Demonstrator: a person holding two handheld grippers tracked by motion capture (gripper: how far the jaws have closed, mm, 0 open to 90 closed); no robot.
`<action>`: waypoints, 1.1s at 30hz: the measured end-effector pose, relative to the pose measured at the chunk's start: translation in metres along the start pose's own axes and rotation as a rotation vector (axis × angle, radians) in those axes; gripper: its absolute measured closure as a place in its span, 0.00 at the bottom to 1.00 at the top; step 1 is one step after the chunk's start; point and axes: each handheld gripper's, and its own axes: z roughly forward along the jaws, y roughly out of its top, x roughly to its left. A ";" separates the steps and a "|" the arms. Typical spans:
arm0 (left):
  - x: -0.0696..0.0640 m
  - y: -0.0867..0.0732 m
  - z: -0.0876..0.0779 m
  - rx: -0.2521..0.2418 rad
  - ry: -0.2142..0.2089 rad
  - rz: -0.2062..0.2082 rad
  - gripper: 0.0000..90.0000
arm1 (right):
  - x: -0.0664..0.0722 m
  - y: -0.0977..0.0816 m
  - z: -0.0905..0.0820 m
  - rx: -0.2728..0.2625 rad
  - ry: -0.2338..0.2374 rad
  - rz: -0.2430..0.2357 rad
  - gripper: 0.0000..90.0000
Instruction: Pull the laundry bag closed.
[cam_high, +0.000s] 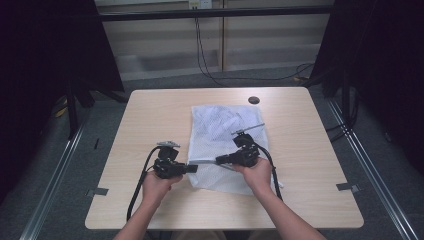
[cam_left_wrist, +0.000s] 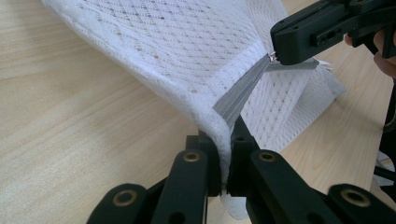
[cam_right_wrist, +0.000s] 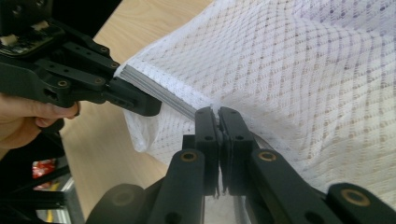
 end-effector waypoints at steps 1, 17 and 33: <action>0.000 0.000 0.000 0.002 -0.001 0.004 0.98 | 0.000 0.000 0.000 0.001 -0.003 0.004 0.97; 0.000 0.000 0.000 0.004 -0.001 -0.005 0.98 | -0.001 -0.001 -0.003 0.003 -0.019 0.000 0.97; 0.001 -0.001 0.000 0.004 -0.004 -0.013 0.98 | -0.007 -0.004 -0.007 0.000 -0.020 0.003 0.97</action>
